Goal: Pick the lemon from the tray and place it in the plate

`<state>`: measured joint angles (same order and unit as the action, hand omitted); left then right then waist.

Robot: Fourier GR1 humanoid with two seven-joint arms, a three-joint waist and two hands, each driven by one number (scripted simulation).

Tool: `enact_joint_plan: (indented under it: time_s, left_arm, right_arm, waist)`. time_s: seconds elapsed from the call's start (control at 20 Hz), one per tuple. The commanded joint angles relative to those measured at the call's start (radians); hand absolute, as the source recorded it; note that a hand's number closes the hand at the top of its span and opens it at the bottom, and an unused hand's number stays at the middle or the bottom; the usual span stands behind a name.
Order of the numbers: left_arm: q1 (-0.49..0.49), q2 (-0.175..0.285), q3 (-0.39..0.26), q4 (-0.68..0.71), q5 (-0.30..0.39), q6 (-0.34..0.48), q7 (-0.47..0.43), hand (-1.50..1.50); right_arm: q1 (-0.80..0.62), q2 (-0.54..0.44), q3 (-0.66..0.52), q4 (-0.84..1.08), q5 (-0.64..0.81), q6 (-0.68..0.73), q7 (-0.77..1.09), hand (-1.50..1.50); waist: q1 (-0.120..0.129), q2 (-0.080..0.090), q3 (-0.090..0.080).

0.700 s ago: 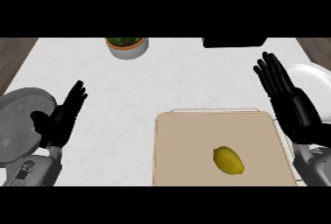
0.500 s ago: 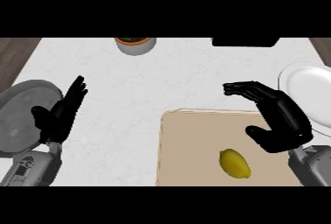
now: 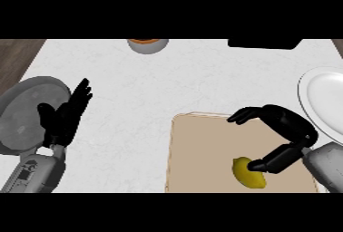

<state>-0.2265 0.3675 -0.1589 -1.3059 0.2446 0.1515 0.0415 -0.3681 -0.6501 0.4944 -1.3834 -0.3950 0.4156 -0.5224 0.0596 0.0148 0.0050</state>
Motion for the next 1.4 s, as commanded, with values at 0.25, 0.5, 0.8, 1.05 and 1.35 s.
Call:
enact_joint_plan:
  time_s: [0.25,0.5,0.8,1.05,1.35]
  left_arm:
    - [-0.038,0.007,0.022,0.000,0.005,0.003,0.067,0.00]
    - [0.027,0.004,0.028,-0.023,0.000,-0.005,0.042,0.00]
    - [0.023,-0.014,0.020,-0.103,-0.025,0.039,0.109,0.00]
    - [0.067,0.009,0.043,-0.105,-0.021,-0.008,0.085,0.00]
    - [0.031,-0.024,0.082,0.009,-0.040,-0.031,0.007,0.00]
  right_arm:
    - [-0.113,-0.066,0.120,0.261,0.387,0.155,-0.423,-1.50]
    - [-0.163,-0.090,0.168,0.330,0.493,0.108,-0.521,-1.50]
    - [-0.248,-0.090,0.232,0.353,0.567,0.115,-0.467,-1.50]
    - [-0.249,-0.096,0.297,0.264,0.669,0.064,-0.394,-1.50]
    - [-0.248,-0.044,0.312,0.254,0.830,-0.045,-0.335,-1.50]
  waist:
    - [-0.020,-0.003,-0.001]
    - [-0.030,-0.008,-0.003]
    - [-0.035,-0.012,-0.004]
    - [-0.047,-0.015,-0.005]
    - [-0.056,-0.013,-0.005]
